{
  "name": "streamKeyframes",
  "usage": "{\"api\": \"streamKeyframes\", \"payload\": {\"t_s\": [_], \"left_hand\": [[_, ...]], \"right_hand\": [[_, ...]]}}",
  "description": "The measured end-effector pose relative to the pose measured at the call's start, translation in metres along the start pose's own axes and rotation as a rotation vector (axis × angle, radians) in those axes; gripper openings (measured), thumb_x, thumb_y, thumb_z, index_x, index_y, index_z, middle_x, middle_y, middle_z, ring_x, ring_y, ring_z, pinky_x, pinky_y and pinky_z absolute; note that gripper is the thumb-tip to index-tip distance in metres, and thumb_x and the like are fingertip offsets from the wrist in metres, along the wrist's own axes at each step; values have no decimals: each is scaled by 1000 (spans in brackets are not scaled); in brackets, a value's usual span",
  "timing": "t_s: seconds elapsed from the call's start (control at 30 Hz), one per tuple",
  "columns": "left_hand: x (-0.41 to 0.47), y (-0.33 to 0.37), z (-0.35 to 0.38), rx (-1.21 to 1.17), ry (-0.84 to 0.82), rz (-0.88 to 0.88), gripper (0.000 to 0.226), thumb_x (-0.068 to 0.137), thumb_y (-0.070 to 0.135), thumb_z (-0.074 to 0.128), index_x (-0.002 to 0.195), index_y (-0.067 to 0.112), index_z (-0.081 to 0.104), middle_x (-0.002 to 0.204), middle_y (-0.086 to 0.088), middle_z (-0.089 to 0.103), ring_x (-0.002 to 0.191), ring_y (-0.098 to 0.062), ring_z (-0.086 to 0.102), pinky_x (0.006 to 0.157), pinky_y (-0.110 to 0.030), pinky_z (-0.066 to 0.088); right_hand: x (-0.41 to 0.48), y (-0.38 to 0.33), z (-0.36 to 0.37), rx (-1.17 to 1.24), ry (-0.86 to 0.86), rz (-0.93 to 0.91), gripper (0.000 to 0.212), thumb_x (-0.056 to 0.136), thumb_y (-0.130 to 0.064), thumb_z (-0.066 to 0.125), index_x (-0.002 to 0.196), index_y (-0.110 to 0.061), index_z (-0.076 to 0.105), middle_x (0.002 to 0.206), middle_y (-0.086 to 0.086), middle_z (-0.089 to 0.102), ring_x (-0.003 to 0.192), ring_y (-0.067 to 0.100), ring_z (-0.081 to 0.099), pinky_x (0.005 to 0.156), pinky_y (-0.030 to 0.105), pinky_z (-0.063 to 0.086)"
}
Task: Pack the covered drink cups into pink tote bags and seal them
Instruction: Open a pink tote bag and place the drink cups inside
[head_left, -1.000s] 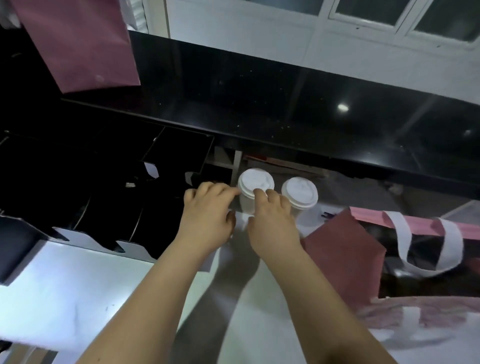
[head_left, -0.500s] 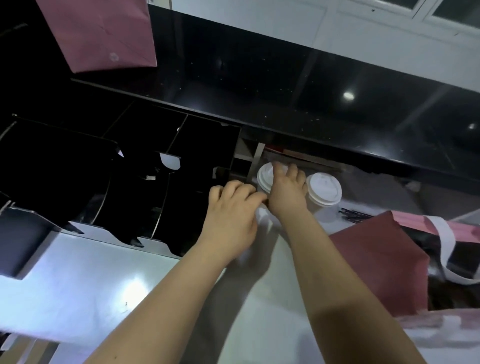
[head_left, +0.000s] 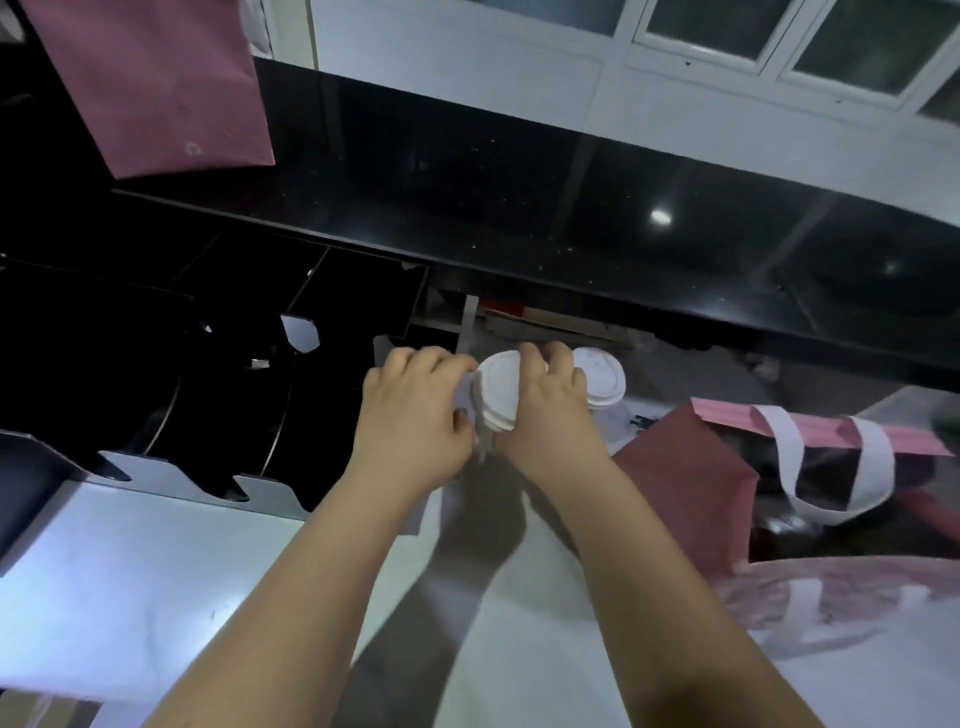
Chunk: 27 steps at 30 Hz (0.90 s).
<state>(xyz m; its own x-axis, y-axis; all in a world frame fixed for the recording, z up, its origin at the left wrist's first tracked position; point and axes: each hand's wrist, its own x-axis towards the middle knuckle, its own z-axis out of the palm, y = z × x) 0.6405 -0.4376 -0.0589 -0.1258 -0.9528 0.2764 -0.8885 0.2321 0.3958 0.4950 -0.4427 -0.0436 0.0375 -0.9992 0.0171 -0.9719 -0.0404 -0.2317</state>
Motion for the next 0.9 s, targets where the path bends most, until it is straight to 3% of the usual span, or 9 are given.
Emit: {"api": "streamKeyframes", "payload": {"t_s": [0.17,0.4,0.6,0.7,0.77,0.83,0.9], "left_hand": [[13,31,-26,-46,58,-38,58,75,22,65,132,25,54,128,0,58,117,-31,48,93,-47,44],[39,89,-50,-36,130,-40,60,78,24,67,136,27,50,134,-2,54,123,-31,45,95,-47,42],[53,165,-41,-25,102,111,56,82,24,64,136,27,51,132,0,56,120,-29,48,92,-43,42],[51,196,-33,-116,129,170,39,85,28,66,124,29,58,120,5,62,112,-21,54,88,-39,47],[43,210,-28,-310,89,185,26,84,31,70,108,36,62,104,14,64,99,-9,60,80,-32,51],[31,219,-21,-502,-81,217,23,80,29,75,92,46,65,90,20,66,88,2,63,76,-25,52],[18,223,-7,-518,-238,278,25,77,28,78,81,50,67,83,25,66,85,5,63,77,-24,51]], "right_hand": [[-16,-1,-54,-88,160,-67,88,80,-9,67,149,-10,13,151,15,18,128,33,30,104,38,32],[-27,43,-131,34,295,-72,89,81,-8,68,151,-15,12,152,11,18,130,32,26,105,40,33],[-37,112,-170,169,336,-25,93,79,-13,73,151,-21,15,151,4,22,133,29,25,107,44,33],[-46,159,-191,320,364,61,93,75,-16,76,149,-28,20,149,0,25,132,27,28,99,39,36],[-59,193,-205,525,350,123,92,70,-22,81,144,-37,28,144,-4,30,125,28,42,96,46,47],[-79,222,-215,715,291,117,87,62,-33,84,135,-42,39,132,-11,44,112,24,56,84,46,57],[-98,242,-217,756,158,67,84,53,-44,85,127,-46,46,117,-18,52,103,15,59,78,35,59]]}}
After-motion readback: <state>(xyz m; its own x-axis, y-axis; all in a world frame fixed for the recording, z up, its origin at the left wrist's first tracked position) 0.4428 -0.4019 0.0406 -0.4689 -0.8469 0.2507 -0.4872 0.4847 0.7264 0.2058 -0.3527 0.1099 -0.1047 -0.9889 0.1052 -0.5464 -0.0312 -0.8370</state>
